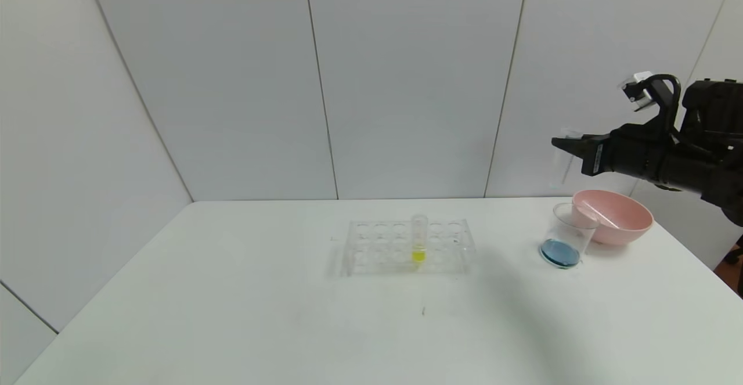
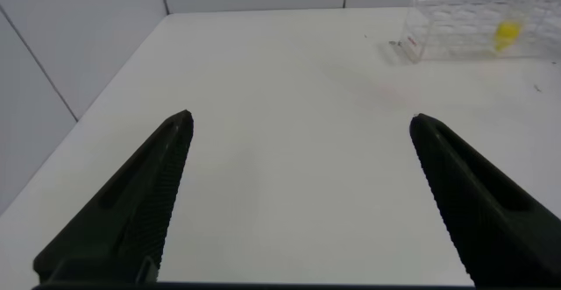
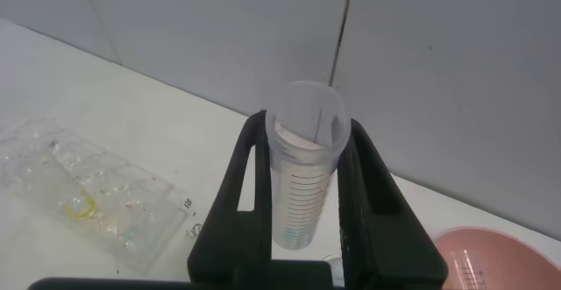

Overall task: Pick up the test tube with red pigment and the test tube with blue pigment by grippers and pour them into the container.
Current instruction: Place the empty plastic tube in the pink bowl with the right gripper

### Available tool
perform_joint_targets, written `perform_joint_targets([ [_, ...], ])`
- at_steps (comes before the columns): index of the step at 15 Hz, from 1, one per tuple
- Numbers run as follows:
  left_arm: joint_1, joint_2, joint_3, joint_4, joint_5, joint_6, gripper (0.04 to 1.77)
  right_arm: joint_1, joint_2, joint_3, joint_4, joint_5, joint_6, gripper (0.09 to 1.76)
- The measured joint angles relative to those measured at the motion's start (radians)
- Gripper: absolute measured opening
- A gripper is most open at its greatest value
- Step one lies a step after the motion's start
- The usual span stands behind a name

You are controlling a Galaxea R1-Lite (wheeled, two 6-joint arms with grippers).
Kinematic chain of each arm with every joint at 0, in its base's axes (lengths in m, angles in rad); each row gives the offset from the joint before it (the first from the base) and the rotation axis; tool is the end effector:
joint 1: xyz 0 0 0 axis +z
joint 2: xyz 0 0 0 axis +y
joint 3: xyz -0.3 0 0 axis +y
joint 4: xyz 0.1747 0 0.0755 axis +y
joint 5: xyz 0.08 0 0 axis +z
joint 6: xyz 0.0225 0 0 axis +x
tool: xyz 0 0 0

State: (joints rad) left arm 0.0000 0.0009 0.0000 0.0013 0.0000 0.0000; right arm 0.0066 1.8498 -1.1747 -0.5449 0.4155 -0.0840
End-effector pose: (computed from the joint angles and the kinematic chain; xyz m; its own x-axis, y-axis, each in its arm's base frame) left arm -0.0227 0.0000 0.0754 1.0000 0.0000 -0.0022 0.0000 1.0000 0.0000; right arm 0.3658 0.0115 0.2251 0.9045 0.4096 -0.1188 -0.4157 0.9090 -0.0310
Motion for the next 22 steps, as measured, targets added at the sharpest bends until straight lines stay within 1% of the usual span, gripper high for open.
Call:
perform_joint_targets([
  [2, 0.0, 0.0, 0.0, 0.0, 0.0, 0.0, 1.76, -0.013, -0.006, 0.046, -0.049, 0.0, 0.004, 0.49],
  [6, 0.0, 0.0, 0.0, 0.0, 0.0, 0.0, 1.76, -0.041, -0.007, 0.071, -0.055, 0.005, 0.007, 0.49],
  [8, 0.0, 0.0, 0.0, 0.0, 0.0, 0.0, 1.76, -0.079, 0.003, 0.063, -0.055, 0.019, 0.006, 0.49],
  [10, 0.0, 0.0, 0.0, 0.0, 0.0, 0.0, 1.76, -0.136, 0.022, 0.046, -0.059, 0.067, 0.004, 0.49],
  [12, 0.0, 0.0, 0.0, 0.0, 0.0, 0.0, 1.76, -0.19, 0.055, 0.014, -0.066, 0.087, 0.002, 0.49],
  [15, 0.0, 0.0, 0.0, 0.0, 0.0, 0.0, 1.76, -0.251, 0.128, -0.049, -0.07, 0.088, 0.001, 0.49],
  [20, 0.0, 0.0, 0.0, 0.0, 0.0, 0.0, 1.76, -0.326, 0.29, -0.188, -0.091, 0.081, 0.001, 0.49],
  [22, 0.0, 0.0, 0.0, 0.0, 0.0, 0.0, 1.76, -0.348, 0.338, -0.223, -0.092, 0.08, -0.001, 0.49],
])
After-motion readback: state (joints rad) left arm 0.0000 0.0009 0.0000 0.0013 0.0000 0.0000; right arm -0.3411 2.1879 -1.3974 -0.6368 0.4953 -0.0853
